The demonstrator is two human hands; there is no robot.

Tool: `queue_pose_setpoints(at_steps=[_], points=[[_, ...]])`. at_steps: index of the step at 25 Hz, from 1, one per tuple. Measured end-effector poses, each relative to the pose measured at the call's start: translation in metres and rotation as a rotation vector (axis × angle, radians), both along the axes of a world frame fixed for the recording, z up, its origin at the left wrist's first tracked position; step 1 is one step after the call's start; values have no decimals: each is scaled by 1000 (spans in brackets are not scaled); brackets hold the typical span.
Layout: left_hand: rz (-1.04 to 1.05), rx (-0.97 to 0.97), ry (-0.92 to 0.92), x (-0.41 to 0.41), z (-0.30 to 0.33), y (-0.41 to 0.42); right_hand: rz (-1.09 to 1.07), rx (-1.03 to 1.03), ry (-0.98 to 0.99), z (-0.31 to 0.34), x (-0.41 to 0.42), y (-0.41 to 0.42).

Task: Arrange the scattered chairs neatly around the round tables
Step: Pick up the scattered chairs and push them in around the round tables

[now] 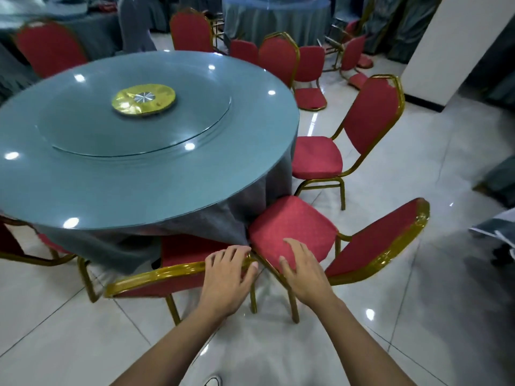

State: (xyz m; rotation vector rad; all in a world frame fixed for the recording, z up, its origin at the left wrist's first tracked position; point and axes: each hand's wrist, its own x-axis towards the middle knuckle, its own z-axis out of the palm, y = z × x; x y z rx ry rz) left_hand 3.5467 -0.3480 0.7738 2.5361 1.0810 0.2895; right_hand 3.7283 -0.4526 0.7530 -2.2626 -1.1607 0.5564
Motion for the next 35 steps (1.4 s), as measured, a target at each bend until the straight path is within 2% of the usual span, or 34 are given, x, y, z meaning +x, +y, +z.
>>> queue_pose_setpoints(at_steps=[6, 11, 15, 20, 25, 27, 30, 33, 35], points=[[-12, -37, -52, 122, 8, -96, -20, 10, -77, 26, 132, -93], [-15, -33, -107, 208, 17, -141, -8, 66, -160, 27, 217, -141], [-4, -81, -147, 278, 16, -154, 13, 152, -258, 24, 291, -148], [41, -154, -181, 364, 3, -164, 29, 115, -292, 11, 378, -144], [75, -229, -47, 424, -3, -177, 57, -23, -254, 1, 457, -149], [144, -239, 45, 434, -12, -195, 125, -71, -220, -4, 472, -152], [379, -163, 149, 451, -22, -217, 255, -54, -178, -14, 491, -146], [586, -114, 174, 472, -31, -227, 379, -100, -187, -24, 513, -139], [665, -87, 128, 480, -34, -229, 466, -142, -166, -30, 522, -141]])
